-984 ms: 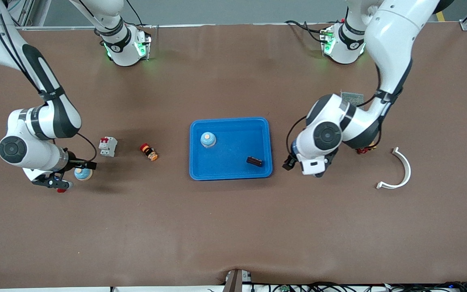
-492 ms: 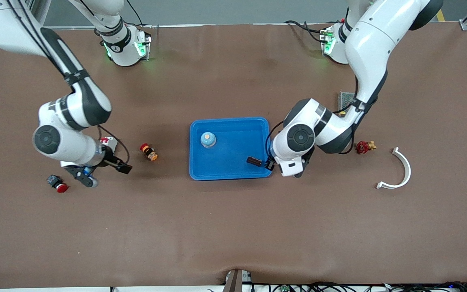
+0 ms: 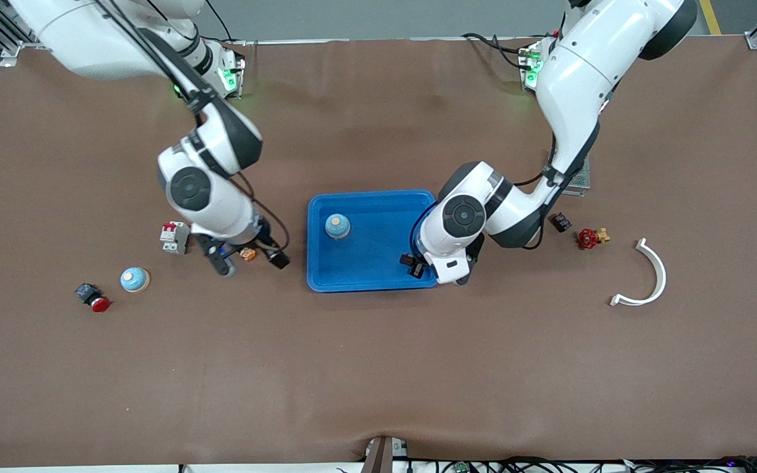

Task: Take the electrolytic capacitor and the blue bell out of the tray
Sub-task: 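Return the left gripper and the right gripper to the blue tray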

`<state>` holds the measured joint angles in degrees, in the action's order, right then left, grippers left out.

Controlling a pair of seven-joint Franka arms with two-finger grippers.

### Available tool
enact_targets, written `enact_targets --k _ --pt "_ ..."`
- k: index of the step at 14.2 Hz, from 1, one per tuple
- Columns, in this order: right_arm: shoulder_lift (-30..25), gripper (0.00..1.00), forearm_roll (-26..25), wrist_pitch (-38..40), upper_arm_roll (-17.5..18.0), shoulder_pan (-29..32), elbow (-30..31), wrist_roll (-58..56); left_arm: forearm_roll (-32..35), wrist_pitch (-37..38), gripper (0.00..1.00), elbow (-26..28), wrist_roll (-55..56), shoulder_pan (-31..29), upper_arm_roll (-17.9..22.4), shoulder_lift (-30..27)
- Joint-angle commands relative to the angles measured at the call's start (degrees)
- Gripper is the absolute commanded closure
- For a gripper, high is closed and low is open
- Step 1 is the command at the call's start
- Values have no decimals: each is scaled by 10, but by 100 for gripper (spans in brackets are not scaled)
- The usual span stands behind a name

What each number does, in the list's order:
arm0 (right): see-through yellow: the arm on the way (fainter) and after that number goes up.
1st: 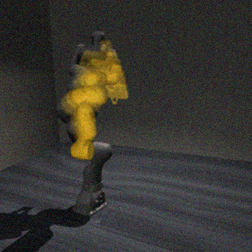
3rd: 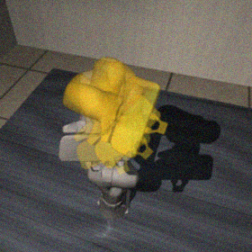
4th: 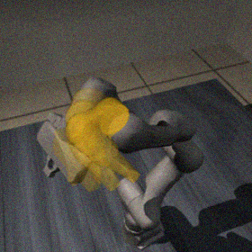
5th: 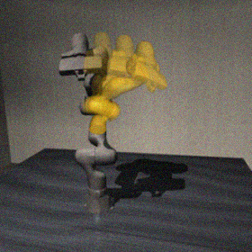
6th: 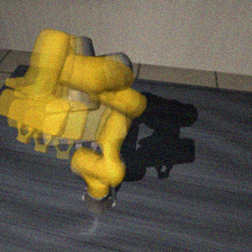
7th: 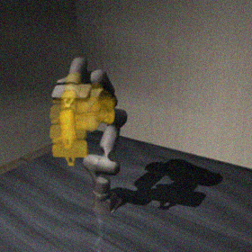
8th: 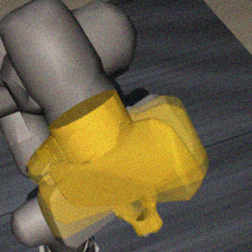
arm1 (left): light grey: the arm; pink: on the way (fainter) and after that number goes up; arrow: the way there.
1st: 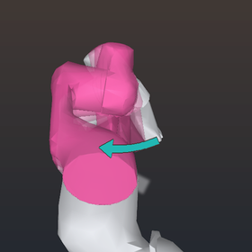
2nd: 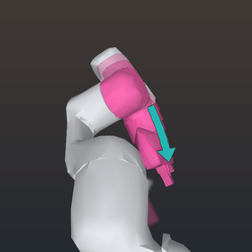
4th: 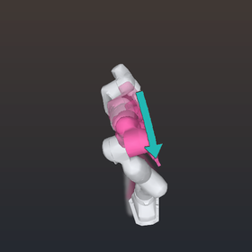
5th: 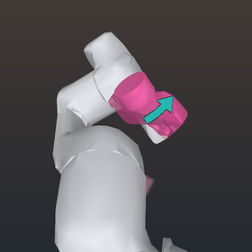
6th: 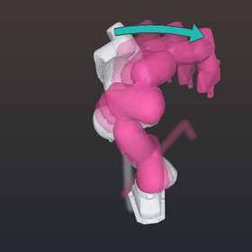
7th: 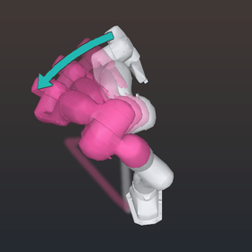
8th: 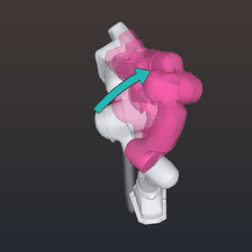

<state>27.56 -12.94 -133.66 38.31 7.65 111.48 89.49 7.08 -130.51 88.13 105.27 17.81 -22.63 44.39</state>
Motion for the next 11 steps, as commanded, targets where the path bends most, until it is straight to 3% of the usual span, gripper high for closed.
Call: enact_targets --k 1,4,7,11 --pt "10 0 -29 -30 -14 -60 6 86 1 -17 38 -16 20 35 29 17" --pt "50 0 -142 -49 -39 -119 4 202 1 -20 43 -23 20 37 32 32" --pt "99 0 -249 -50 -42 -129 -1 287 3 -26 52 -23 20 42 32 38" --pt "118 0 -264 -49 -42 -140 -14 309 4 -25 82 -22 17 42 32 38"
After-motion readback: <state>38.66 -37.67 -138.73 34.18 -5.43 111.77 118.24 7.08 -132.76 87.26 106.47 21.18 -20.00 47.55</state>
